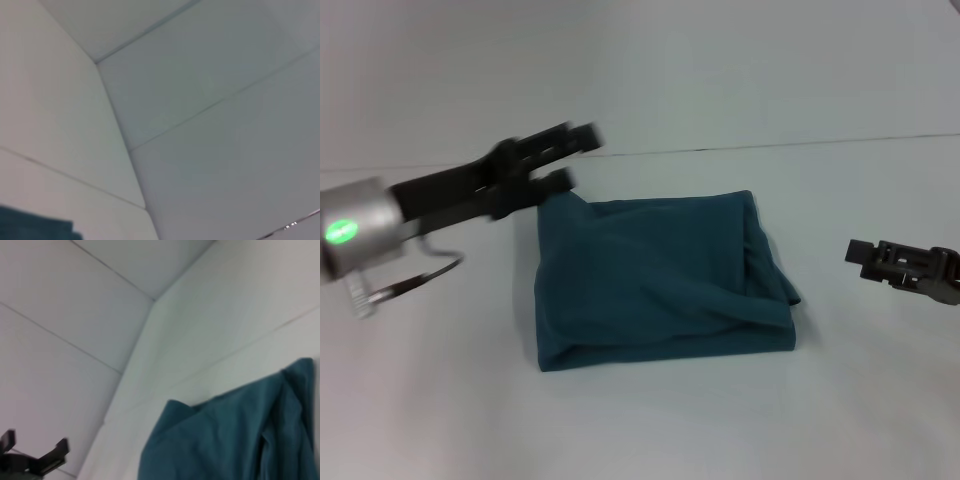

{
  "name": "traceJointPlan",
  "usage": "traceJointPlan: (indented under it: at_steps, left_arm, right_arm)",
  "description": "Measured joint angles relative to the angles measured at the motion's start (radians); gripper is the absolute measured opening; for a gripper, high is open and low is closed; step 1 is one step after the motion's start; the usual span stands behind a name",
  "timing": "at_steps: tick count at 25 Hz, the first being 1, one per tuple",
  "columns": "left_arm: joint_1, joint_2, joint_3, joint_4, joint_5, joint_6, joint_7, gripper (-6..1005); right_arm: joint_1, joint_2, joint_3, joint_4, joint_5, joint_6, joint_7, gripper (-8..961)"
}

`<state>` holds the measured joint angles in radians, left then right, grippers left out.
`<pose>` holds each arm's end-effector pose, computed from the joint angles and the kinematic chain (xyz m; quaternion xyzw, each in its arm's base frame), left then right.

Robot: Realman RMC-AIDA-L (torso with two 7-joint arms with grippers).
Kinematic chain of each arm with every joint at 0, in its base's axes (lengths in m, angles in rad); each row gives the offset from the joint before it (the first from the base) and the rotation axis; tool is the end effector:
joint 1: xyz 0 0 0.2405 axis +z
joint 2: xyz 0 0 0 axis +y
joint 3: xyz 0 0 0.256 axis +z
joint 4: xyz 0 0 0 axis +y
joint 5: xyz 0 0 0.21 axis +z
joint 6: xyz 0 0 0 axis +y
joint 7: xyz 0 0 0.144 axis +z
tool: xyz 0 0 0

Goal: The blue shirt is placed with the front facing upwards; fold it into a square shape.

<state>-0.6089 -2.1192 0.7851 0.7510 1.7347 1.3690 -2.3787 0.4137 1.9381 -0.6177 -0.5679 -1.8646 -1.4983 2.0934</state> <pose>-0.1991 0.3848 0.0121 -0.7251 -0.5713 -0.3822 0.0419 0.3284 0.3194 0.0630 -0.7306 0.5839 0.3264 0.1371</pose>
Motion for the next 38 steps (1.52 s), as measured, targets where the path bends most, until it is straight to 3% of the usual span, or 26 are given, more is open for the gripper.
traceJointPlan:
  at_steps: [4,8,15,17,20,25,34,38]
  left_arm:
    - [0.028,0.027,-0.139,0.023,0.180,0.150,-0.001,924]
    - [0.035,0.029,-0.177,0.050,0.351,0.171,-0.011,923]
    - [0.037,0.012,-0.179,0.039,0.380,0.071,-0.033,923]
    - [0.035,0.004,-0.179,0.035,0.370,0.034,-0.046,923]
    - [0.033,-0.004,-0.179,0.010,0.349,-0.004,-0.063,923]
    - [0.012,0.003,-0.177,-0.048,0.339,-0.027,-0.074,922]
    - [-0.050,-0.005,-0.166,-0.222,0.180,-0.091,-0.027,922]
    - [-0.061,0.003,-0.082,-0.174,0.243,-0.151,-0.017,922]
  right_arm:
    - [0.023,-0.019,-0.001,-0.004,-0.062,-0.014,0.019,773]
    - [0.063,-0.051,-0.001,-0.015,-0.121,-0.055,0.080,773]
    - [0.181,-0.160,-0.002,-0.028,-0.210,-0.086,0.287,773]
    - [0.210,-0.178,0.006,-0.065,-0.219,-0.084,0.353,773]
    - [0.238,-0.184,0.014,-0.158,-0.236,-0.067,0.457,774]
    - [0.299,-0.182,0.026,-0.261,-0.384,-0.051,0.546,774]
    - [0.320,-0.178,0.079,-0.271,-0.425,-0.034,0.553,774]
    - [0.311,-0.180,0.080,-0.272,-0.425,-0.036,0.549,773]
